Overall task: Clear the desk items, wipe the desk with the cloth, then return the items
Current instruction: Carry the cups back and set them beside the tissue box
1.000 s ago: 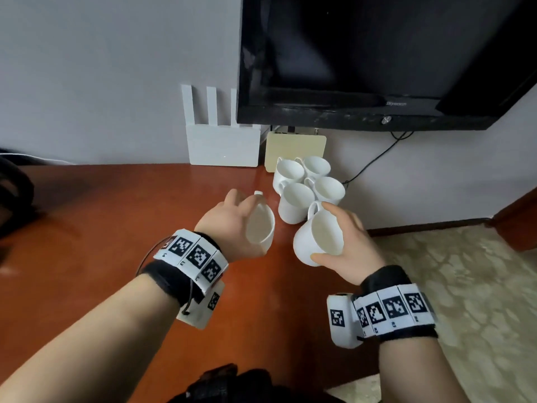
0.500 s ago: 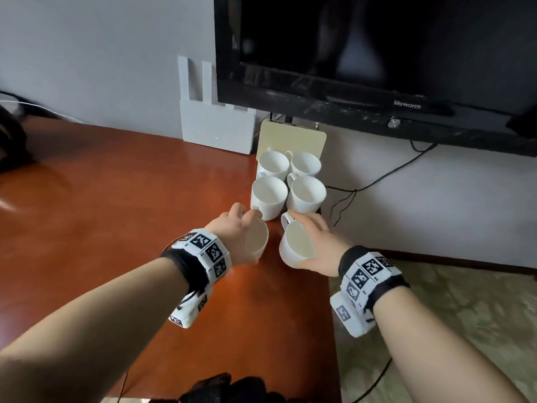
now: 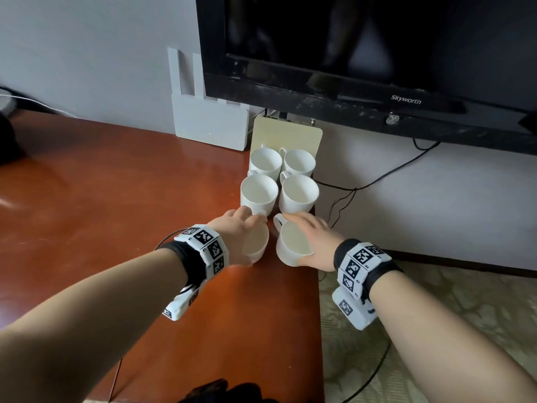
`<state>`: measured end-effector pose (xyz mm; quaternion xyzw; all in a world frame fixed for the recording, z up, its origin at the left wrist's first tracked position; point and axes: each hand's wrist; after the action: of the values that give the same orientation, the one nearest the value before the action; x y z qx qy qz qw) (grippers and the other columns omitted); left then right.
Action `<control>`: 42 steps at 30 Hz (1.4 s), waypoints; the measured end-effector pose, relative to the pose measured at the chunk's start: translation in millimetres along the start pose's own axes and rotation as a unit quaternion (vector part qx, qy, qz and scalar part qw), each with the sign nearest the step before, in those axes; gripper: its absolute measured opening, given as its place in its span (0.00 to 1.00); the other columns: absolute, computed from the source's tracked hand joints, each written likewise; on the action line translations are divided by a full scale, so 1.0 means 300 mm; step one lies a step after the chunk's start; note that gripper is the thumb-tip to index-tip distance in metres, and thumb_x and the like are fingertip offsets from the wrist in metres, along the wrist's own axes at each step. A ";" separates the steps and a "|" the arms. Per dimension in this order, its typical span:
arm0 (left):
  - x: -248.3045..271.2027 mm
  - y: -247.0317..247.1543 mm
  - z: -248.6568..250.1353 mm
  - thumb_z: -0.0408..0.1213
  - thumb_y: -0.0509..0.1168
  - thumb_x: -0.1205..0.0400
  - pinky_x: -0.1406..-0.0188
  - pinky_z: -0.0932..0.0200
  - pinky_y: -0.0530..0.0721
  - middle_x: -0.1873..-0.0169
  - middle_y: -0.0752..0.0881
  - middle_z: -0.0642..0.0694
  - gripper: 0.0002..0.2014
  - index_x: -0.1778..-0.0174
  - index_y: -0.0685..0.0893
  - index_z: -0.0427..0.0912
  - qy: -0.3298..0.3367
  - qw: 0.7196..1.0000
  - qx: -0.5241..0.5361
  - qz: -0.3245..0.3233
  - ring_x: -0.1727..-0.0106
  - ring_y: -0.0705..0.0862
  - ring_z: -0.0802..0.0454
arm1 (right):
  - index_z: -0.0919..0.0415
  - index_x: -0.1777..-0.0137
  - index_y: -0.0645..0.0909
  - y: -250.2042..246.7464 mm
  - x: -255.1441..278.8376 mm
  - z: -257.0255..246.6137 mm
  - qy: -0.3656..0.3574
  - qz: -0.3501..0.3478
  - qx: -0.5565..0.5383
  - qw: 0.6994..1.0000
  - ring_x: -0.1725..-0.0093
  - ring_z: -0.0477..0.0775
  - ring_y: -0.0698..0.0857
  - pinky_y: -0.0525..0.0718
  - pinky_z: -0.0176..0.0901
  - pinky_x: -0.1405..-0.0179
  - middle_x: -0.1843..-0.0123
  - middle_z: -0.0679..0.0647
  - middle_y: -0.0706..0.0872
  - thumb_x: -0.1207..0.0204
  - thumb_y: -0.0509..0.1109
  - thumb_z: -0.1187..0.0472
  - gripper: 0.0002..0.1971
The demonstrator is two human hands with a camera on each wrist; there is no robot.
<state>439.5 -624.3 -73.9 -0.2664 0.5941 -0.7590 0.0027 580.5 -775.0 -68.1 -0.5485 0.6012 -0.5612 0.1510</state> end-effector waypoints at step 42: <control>0.192 -0.061 -0.071 0.56 0.61 0.20 0.24 0.51 0.66 0.21 0.51 0.49 0.40 0.18 0.45 0.57 0.022 0.995 0.020 0.091 0.19 0.55 0.46 | 0.49 0.21 0.59 -0.110 0.069 -0.186 -0.081 0.078 0.026 0.993 0.21 0.54 0.59 0.62 0.46 0.24 0.21 0.49 0.60 0.22 0.67 0.52 0.31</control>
<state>387.0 -618.2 -37.5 -0.1947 0.6001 -0.7732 0.0643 544.8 -756.2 -13.2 -0.5395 0.6132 -0.5168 0.2567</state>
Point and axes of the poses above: each hand's wrist, its own x-axis away from the middle knuckle, its own y-axis out of the palm, z = x × y
